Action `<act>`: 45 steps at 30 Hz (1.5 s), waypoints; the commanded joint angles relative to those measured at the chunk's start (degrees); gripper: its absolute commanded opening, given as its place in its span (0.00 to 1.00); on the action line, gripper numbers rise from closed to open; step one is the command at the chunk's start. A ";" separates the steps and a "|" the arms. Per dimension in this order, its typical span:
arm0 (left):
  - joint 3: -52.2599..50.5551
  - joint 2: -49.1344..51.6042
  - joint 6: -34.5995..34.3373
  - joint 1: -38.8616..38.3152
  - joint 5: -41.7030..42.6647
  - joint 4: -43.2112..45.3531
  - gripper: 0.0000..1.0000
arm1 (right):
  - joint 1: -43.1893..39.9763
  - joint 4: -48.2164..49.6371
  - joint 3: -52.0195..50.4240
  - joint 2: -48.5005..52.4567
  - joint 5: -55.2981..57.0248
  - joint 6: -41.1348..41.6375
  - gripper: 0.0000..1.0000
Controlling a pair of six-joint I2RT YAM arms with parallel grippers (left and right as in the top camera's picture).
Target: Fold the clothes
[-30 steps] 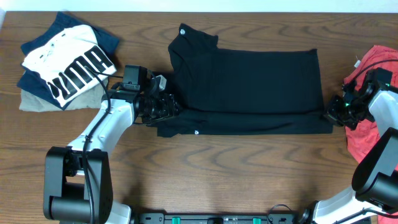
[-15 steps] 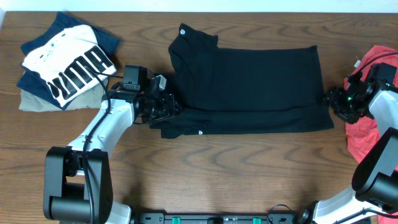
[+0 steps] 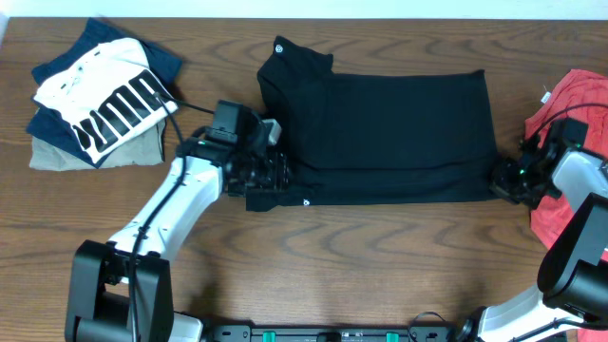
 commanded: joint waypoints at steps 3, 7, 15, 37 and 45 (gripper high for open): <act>0.55 2.64 0.85 -2.08 -5.20 -2.56 0.57 | -0.76 3.74 -5.18 -1.20 1.40 0.31 0.02; 0.04 3.85 0.85 -2.49 -6.84 -2.43 0.61 | -0.76 4.07 -6.47 -1.20 1.42 0.42 0.01; 0.04 3.96 0.83 -2.45 -12.74 2.49 0.64 | -0.76 3.10 -6.56 -1.20 1.44 0.37 0.01; 3.32 3.96 -20.76 8.17 4.55 19.61 0.81 | -0.79 1.73 -6.58 -1.20 3.34 0.20 0.01; 1.68 3.96 -11.04 8.13 -0.83 -1.66 0.95 | -0.79 1.68 -6.58 -1.20 3.34 0.20 0.01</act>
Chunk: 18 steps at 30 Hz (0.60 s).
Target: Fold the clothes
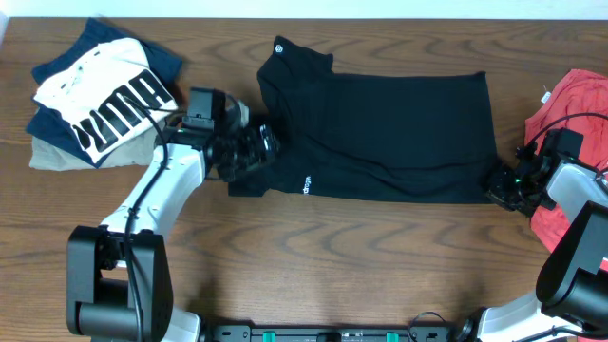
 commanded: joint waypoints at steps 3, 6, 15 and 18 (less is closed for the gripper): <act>-2.05 0.42 5.05 -0.02 -6.49 -5.97 0.95 | -0.79 -1.09 -2.27 1.27 2.97 0.17 0.01; -2.97 0.42 5.01 -0.02 -14.82 -6.95 0.95 | -0.79 -1.09 -2.29 1.27 2.97 0.17 0.01; -6.84 0.42 4.79 0.00 -17.33 -4.81 0.92 | -0.79 -1.27 -2.29 1.27 3.02 0.15 0.01; -8.11 0.42 4.79 0.00 -17.35 -1.92 0.81 | -0.79 -1.29 -2.29 1.27 3.04 0.15 0.01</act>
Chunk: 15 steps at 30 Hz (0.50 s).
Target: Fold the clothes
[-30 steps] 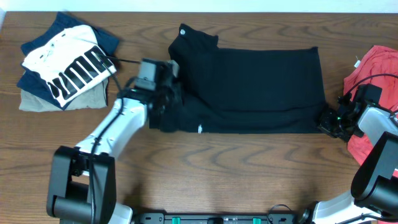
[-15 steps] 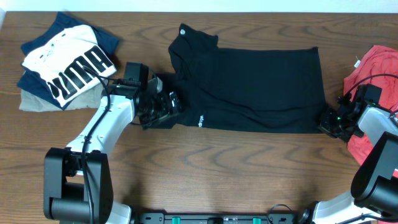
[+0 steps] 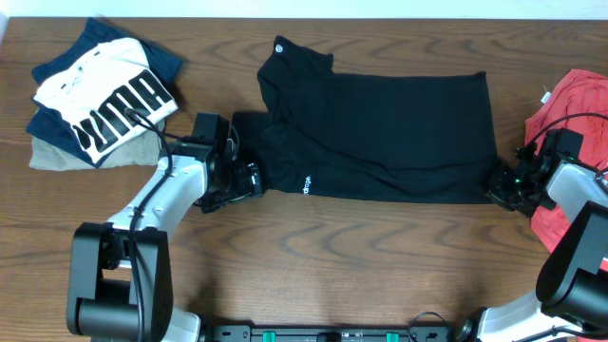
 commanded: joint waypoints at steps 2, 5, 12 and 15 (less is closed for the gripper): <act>-2.16 0.42 1.01 0.00 -1.62 3.45 0.70 | -0.79 -1.29 -2.29 1.27 3.02 0.15 0.01; -3.69 0.44 1.03 0.00 -1.66 6.82 0.66 | -0.79 -1.38 -2.29 1.27 3.21 0.15 0.01; -4.17 0.44 1.05 0.00 -6.67 7.61 0.56 | -0.79 -1.51 -2.29 1.27 3.21 0.15 0.02; -4.17 0.44 1.09 0.00 -7.52 7.56 0.54 | -0.79 -1.57 -2.29 1.27 3.63 0.17 0.01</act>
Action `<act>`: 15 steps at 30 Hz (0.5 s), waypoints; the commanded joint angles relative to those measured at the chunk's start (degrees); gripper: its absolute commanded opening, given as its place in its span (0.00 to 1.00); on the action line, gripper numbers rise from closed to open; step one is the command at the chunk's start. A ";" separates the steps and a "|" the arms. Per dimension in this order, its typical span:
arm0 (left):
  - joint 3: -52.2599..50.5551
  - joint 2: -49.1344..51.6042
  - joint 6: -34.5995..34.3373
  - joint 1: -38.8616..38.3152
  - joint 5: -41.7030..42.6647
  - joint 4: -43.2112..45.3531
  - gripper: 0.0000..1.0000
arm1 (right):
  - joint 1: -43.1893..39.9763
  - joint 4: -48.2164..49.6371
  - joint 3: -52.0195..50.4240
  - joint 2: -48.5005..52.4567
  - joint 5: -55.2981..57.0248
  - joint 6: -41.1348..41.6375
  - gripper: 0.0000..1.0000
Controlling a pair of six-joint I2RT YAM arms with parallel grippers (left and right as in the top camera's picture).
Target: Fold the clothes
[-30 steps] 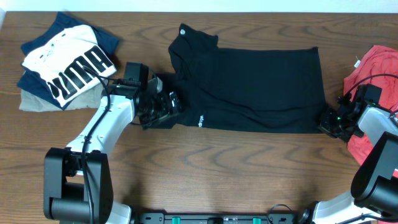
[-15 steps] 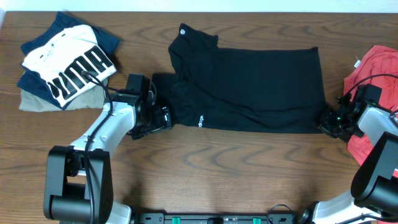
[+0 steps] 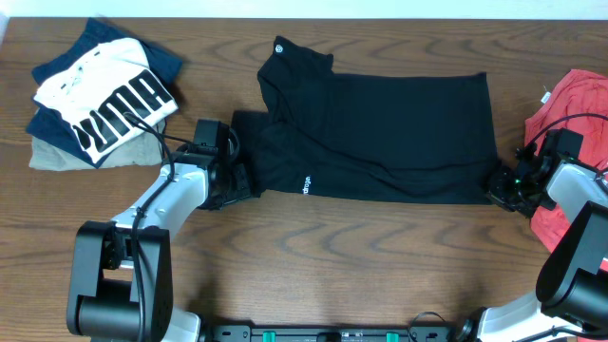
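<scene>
A black garment (image 3: 380, 133) lies flat across the middle of the table, with its left part folded in and a small white logo near its lower left. My left gripper (image 3: 239, 180) sits at the garment's lower left edge and looks open, with its fingers just off the cloth. My right gripper (image 3: 498, 186) is at the lower right corner of the garment and appears shut on that corner.
A stack of folded clothes (image 3: 100, 100) with a white and navy printed shirt on top rests at the far left. A red garment (image 3: 570, 95) lies crumpled at the right edge under the right arm. Bare wooden table (image 3: 332, 256) stretches along the front.
My left gripper has shifted slightly left, away from the edge of the black garment. The cloth itself kept its shape. The right gripper has not moved.
First my left gripper held the garment's lower left corner, low beside the cloth. Then it was up and to the left with that flap drawn out. After that the flap lay flat at the left edge, and now the gripper sits just off it. The right gripper stayed at the right corner throughout.
</scene>
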 commanded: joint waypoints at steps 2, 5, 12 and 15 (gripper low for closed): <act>-0.44 0.42 0.85 0.00 -3.34 -0.17 0.47 | -0.79 -1.25 -2.29 1.31 3.56 0.17 0.01; -0.42 0.26 1.05 0.00 -3.39 -1.11 0.47 | -0.79 -1.29 -2.29 1.31 3.56 0.17 0.01; -0.42 -3.54 2.05 0.59 -3.96 -1.62 0.59 | -0.79 -1.29 -2.29 1.31 4.17 0.17 0.01; -0.42 -4.55 0.61 1.77 -3.89 -1.03 0.64 | -0.79 -1.27 -2.29 1.31 4.20 0.17 0.01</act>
